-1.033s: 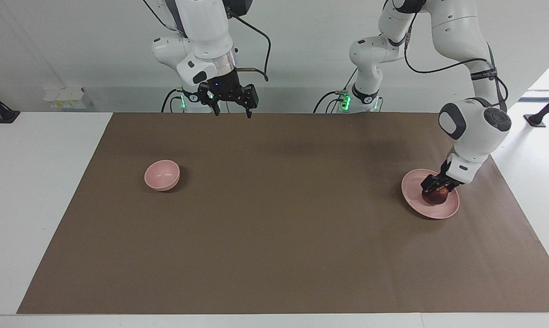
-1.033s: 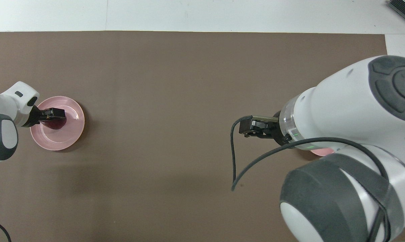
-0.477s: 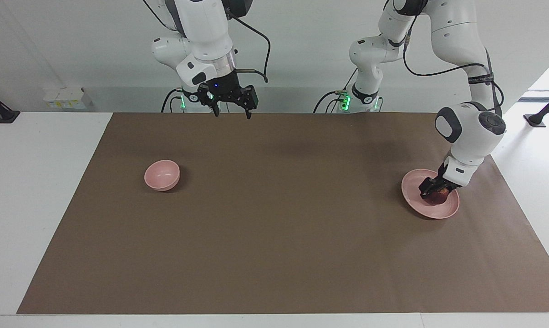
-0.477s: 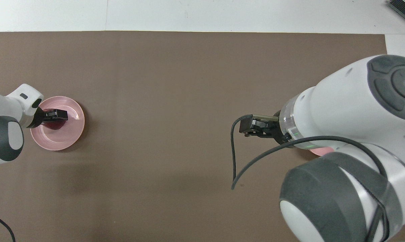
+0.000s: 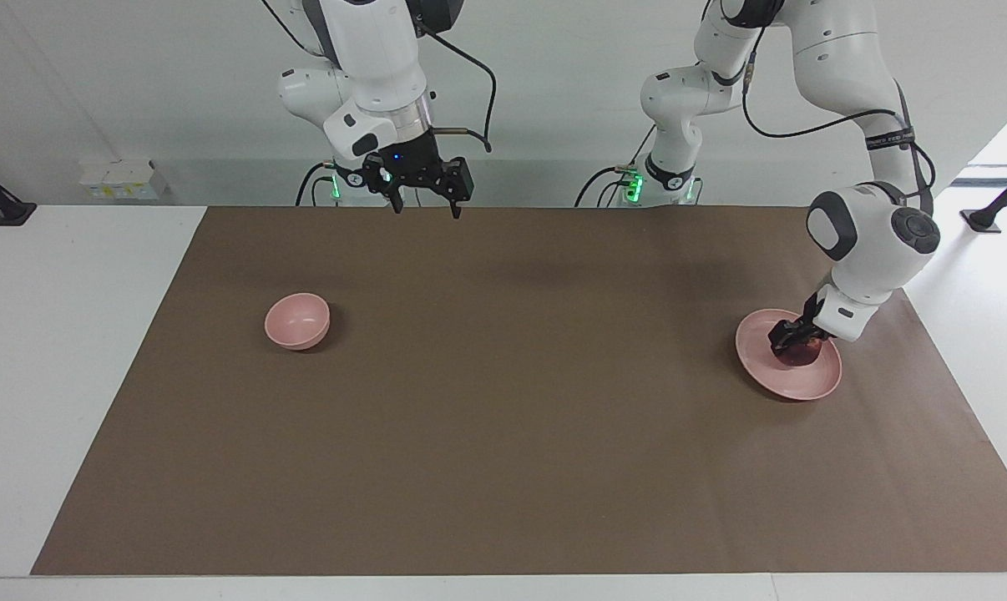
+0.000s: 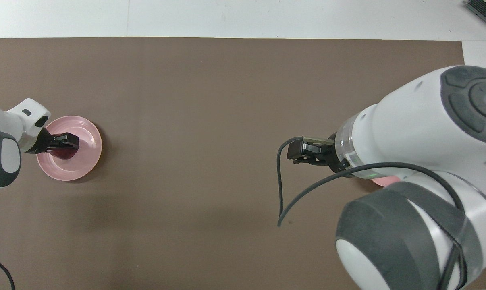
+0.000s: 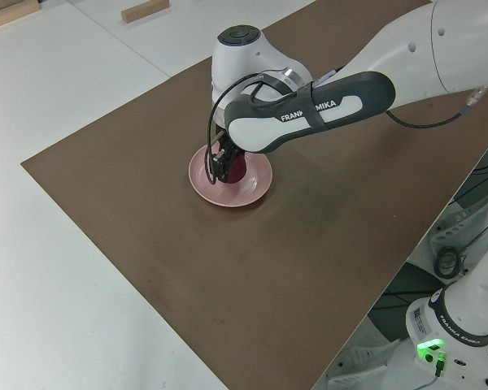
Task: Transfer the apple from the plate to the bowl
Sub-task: 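Close the left gripper around the red apple on the pink plate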
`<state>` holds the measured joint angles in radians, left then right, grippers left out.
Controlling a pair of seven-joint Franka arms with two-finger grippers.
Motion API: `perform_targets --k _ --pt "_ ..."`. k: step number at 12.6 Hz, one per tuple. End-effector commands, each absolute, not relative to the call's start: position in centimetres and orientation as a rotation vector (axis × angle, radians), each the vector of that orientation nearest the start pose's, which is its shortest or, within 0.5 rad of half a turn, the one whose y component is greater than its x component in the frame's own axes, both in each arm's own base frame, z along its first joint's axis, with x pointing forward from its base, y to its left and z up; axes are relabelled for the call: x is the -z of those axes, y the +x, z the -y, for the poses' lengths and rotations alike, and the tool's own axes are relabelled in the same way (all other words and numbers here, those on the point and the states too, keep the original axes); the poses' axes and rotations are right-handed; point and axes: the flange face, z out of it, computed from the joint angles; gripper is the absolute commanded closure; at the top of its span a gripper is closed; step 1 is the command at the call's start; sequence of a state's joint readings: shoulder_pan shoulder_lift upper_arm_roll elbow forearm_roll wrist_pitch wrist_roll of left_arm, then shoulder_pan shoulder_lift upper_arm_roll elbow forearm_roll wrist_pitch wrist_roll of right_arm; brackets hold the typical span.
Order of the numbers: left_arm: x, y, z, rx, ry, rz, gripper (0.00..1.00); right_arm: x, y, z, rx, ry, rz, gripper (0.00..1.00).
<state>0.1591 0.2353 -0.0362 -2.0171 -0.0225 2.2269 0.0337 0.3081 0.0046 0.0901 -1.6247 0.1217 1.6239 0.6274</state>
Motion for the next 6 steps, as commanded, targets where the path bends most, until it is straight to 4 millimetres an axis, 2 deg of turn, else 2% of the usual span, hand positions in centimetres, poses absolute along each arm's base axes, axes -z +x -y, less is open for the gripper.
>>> perform_targets --k 1,4,6 --pt "-37.8 59.9 -5.7 -0.057 -3.173 0.102 1.00 -59.5 51.1 -22.4 -0.170 -2.916 -0.480 0.00" --pt "-42.8 60.5 -2.6 -0.006 -3.198 0.059 1.00 -59.0 51.0 -22.1 -0.220 -2.770 -0.649 0.00" --pt "-47.8 59.7 -1.5 0.080 -3.329 0.159 1.00 -58.7 51.0 -23.0 -0.324 -2.639 -0.806 0.00"
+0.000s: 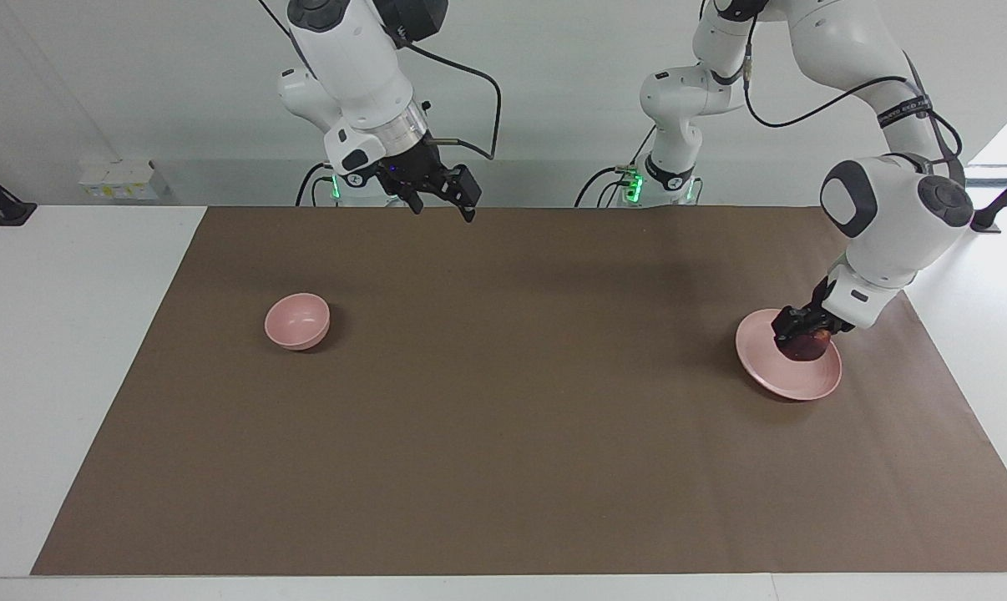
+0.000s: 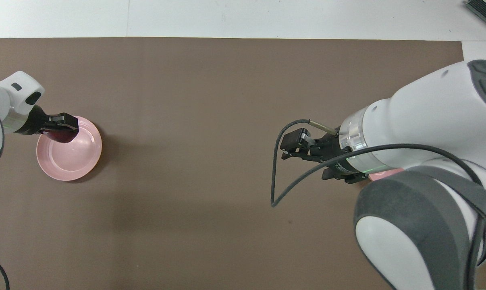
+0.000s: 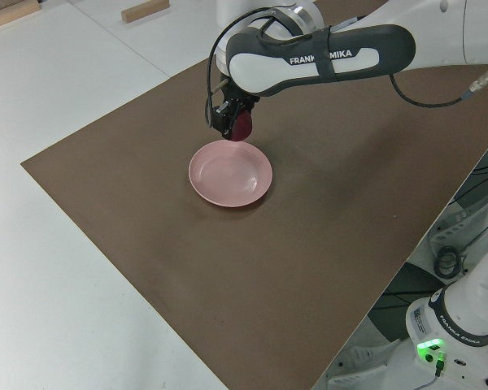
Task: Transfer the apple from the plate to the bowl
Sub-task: 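Carry the apple toward the right gripper while the right gripper approaches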
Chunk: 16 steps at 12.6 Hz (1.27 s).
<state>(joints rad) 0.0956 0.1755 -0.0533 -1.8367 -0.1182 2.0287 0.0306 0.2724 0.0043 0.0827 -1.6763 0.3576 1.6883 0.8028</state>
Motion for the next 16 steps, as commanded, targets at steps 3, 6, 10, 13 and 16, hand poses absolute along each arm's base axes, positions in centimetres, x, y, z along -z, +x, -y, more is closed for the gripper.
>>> perform_targets --k 3,6,10,13,16 --pt "-52.8 58.2 0.1 0.091 -3.411 0.287 1.00 -58.3 51.2 -24.4 -0.428 -2.452 -0.996 0.00" --pt "-54.9 57.8 2.2 0.106 -3.559 0.399 1.00 -57.1 51.6 -25.3 -0.521 -2.236 -1.187 0.00" --pt "-55.9 57.5 5.8 0.069 -3.752 0.445 1.00 -56.7 51.5 -28.5 -0.625 -1.965 -1.411 0.00" --pt "-56.2 57.1 8.1 -0.007 -3.844 0.442 1.00 -56.9 51.9 -29.2 -0.658 -1.791 -1.595 0.00" --pt "-58.4 55.4 9.6 -0.081 -3.954 0.399 1.00 -56.5 52.9 -28.8 -0.684 -1.659 -1.737 0.00"
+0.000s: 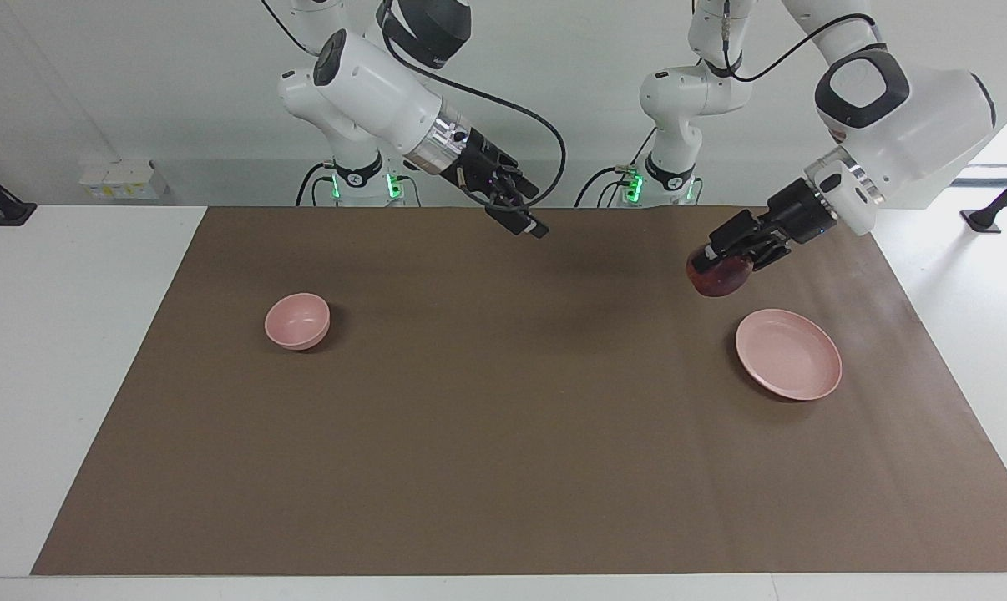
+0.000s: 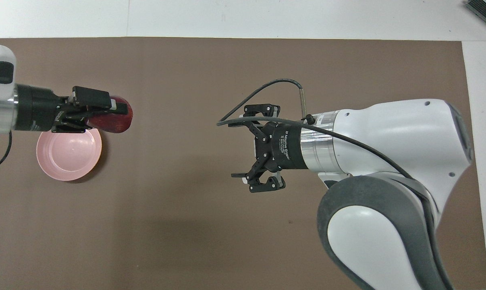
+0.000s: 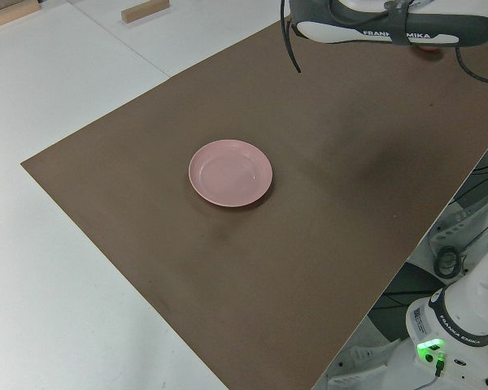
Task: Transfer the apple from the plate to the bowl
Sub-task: 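Carry the apple toward the right gripper while the right gripper approaches, then grasp the apple with the right gripper and open the left gripper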
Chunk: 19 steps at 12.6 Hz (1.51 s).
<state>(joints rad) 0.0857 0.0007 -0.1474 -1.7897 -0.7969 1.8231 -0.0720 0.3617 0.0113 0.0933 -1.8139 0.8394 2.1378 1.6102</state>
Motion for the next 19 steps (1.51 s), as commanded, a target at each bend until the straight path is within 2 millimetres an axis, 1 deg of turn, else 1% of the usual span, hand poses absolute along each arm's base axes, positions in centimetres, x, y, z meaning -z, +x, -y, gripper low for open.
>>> perform_targets --k 1,3,4,5,6,8,10,11,12,14,15,16,19 --pt "-58.9 55.4 10.1 0.039 2.259 -0.226 1.00 -55.9 53.5 -29.0 -0.686 -1.640 -1.757 0.00" --pt "-59.3 54.7 12.8 0.049 2.230 -0.176 1.00 -54.5 54.4 -29.8 -0.675 -1.621 -1.768 0.00" --pt "-59.3 54.2 13.9 0.044 2.234 -0.148 1.00 -54.4 54.8 -30.5 -0.714 -1.583 -1.759 0.00" --pt "-59.2 53.8 15.3 0.022 2.238 -0.132 1.00 -54.3 55.4 -30.5 -0.732 -1.524 -1.765 0.00" --pt "-58.6 53.8 16.1 0.000 2.243 -0.139 1.00 -53.9 55.8 -30.6 -0.749 -1.481 -1.772 0.00" --pt "-57.6 53.5 18.7 -0.012 2.250 -0.113 1.00 -54.3 56.2 -30.8 -0.782 -1.436 -1.764 0.00" --pt "-56.4 52.8 19.6 0.004 2.257 -0.070 1.00 -55.0 56.8 -30.9 -0.782 -1.400 -1.751 0.00" --pt "-56.2 52.6 20.6 0.016 2.254 -0.056 1.00 -54.5 57.0 -31.4 -0.773 -1.387 -1.757 0.00" --pt "-56.1 52.5 21.3 0.016 2.254 -0.046 1.00 -54.3 56.0 -33.3 -0.768 -1.424 -1.739 0.00" --pt "-56.2 52.7 21.5 -0.005 2.254 -0.049 1.00 -54.2 56.0 -33.5 -0.755 -1.443 -1.730 0.00" --pt "-56.2 52.8 22.1 -0.038 2.254 -0.058 1.00 -54.1 55.9 -33.6 -0.747 -1.465 -1.718 0.00" --pt "-56.2 52.5 23.5 -0.052 2.253 -0.042 1.00 -53.8 55.9 -33.9 -0.743 -1.481 -1.714 0.00" --pt "-56.0 52.4 23.8 -0.042 2.246 -0.042 1.00 -53.3 55.7 -34.2 -0.704 -1.551 -1.701 0.00"
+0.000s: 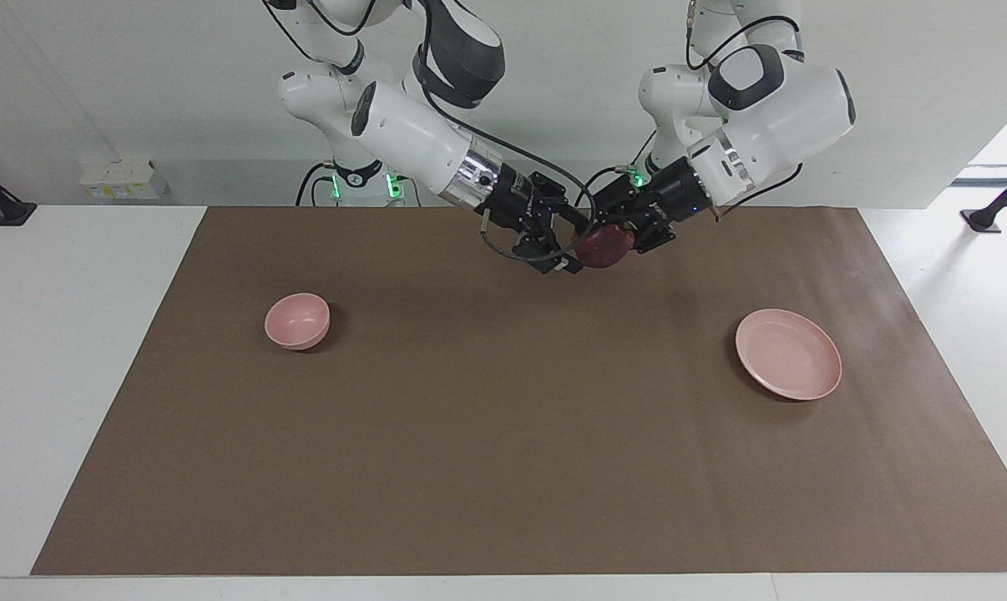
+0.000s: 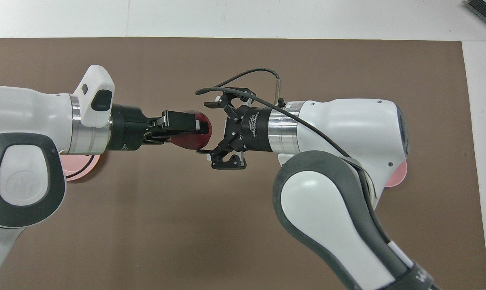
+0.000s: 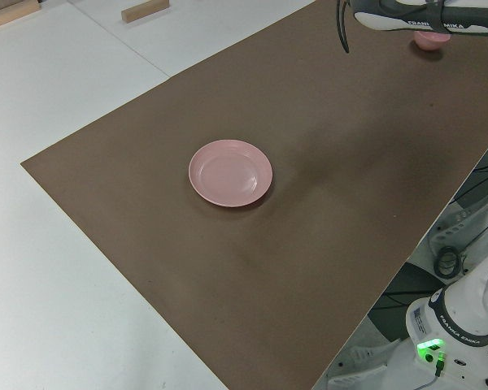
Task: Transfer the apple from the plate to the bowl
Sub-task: 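Grasp the apple with the right gripper and open the left gripper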
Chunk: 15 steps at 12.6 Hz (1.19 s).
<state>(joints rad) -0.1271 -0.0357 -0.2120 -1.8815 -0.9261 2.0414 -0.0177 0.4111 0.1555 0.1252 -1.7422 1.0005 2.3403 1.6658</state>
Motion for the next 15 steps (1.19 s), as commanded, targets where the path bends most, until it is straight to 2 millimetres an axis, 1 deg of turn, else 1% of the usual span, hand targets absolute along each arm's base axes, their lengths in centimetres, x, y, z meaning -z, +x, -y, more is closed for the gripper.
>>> perform_targets --k 1,4,5,6,7,8,9,10,11,13,14,15 --pt "-56.0 52.3 23.9 -0.035 2.241 -0.043 1.00 -53.3 55.7 -34.2 -0.703 -1.552 -1.700 0.00" --pt "-56.3 52.1 24.4 -0.032 2.234 -0.032 1.00 -53.3 55.5 -34.7 -0.697 -1.560 -1.694 0.00" --pt "-56.1 51.8 24.9 -0.023 2.235 -0.022 1.00 -53.4 55.5 -34.8 -0.696 -1.564 -1.690 0.00" --pt "-56.2 51.8 24.9 -0.023 2.235 -0.020 1.00 -53.5 55.4 -34.7 -0.695 -1.564 -1.688 0.00" --pt "-56.2 51.8 24.9 -0.023 2.235 -0.020 1.00 -53.5 55.5 -34.8 -0.698 -1.562 -1.688 0.03" --pt "-56.2 51.7 25.0 -0.021 2.235 -0.016 1.00 -54.0 55.5 -34.8 -0.695 -1.564 -1.677 0.20" --pt "-56.2 51.7 25.0 -0.018 2.235 -0.014 1.00 -54.2 55.5 -34.9 -0.673 -1.589 -1.666 0.69" --pt "-56.2 51.6 25.2 -0.013 2.235 -0.009 1.00 -54.7 55.5 -35.1 -0.632 -1.632 -1.653 0.93" --pt "-56.1 51.5 25.3 -0.009 2.236 -0.005 1.00 -54.6 55.5 -35.1 -0.628 -1.645 -1.651 1.00" --pt "-56.2 51.5 25.4 -0.004 2.236 -0.010 1.00 -54.5 55.5 -35.1 -0.629 -1.646 -1.653 1.00" --pt "-56.4 51.5 25.3 -0.008 2.235 -0.013 0.94 -54.5 55.5 -35.1 -0.629 -1.646 -1.653 1.00" --pt "-56.3 51.5 25.3 -0.003 2.235 -0.014 0.92 -54.5 55.5 -35.1 -0.631 -1.643 -1.654 1.00"
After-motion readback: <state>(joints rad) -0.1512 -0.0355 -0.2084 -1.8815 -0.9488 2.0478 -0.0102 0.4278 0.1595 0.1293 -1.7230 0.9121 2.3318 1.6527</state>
